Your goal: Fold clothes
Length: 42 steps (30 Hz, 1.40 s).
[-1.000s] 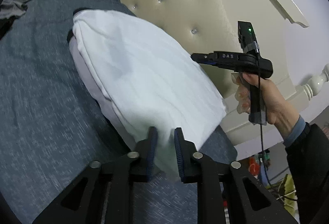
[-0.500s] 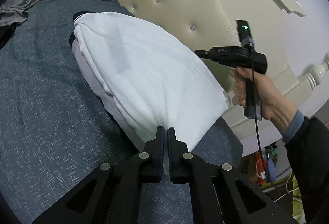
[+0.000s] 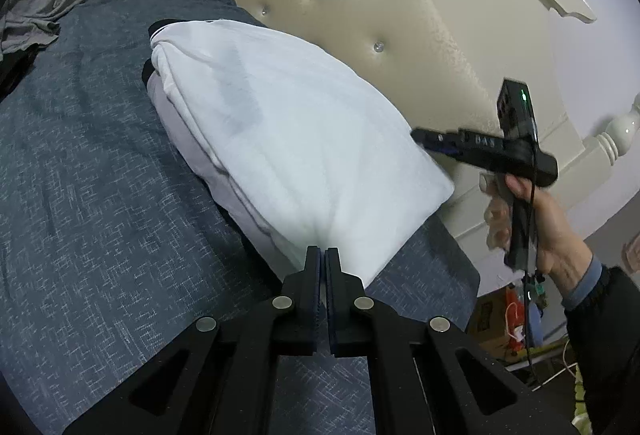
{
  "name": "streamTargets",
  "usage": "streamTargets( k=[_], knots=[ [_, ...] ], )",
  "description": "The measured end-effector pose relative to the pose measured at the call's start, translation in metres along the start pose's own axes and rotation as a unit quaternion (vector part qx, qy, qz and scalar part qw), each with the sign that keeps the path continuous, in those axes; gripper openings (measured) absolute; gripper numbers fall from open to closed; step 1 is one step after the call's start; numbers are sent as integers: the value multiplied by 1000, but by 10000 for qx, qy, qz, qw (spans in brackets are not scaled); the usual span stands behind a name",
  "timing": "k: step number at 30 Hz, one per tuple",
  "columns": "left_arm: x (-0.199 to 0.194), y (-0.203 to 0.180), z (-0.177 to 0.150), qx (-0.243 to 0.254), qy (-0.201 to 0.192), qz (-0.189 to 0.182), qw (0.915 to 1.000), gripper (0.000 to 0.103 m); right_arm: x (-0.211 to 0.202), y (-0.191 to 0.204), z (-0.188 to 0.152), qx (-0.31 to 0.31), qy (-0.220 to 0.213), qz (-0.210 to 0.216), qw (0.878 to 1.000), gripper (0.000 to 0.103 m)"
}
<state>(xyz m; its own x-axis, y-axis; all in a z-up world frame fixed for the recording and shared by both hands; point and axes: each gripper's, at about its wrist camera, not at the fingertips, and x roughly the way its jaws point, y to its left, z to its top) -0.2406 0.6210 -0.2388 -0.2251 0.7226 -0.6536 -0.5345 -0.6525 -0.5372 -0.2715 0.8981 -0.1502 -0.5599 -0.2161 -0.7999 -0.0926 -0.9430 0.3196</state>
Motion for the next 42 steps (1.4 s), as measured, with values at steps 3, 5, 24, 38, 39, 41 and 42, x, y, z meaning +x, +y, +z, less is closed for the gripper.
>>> streamTargets(
  k=[3,5,24,38,39,41,42],
  knots=[
    [-3,-1,0,-38,-3,-33,10000,2,-5,-1,-15,56,-48,45,10000,24],
    [-4,-2,-1,-103,11,-71,9999,2,-10,-5,-29,158,-112,170,9997,24],
    [1,-12,-13,-141,70,-23,9999,0,-31,-18,-72,394,-444,199,9980,2],
    [-34,-17,-16,-72,-141,479,9987,0,-56,-9,-79,404,-700,-498,9955,3],
    [-39,-19,-16,-56,-171,501,9986,1,-62,-6,-82,392,-754,-512,9951,3],
    [-46,-24,-16,-27,-221,541,9983,1,-72,-1,-86,364,-835,-522,9945,3],
    [-53,-29,-16,7,-263,571,9980,1,-76,3,-87,348,-877,-539,9941,3]
  ],
)
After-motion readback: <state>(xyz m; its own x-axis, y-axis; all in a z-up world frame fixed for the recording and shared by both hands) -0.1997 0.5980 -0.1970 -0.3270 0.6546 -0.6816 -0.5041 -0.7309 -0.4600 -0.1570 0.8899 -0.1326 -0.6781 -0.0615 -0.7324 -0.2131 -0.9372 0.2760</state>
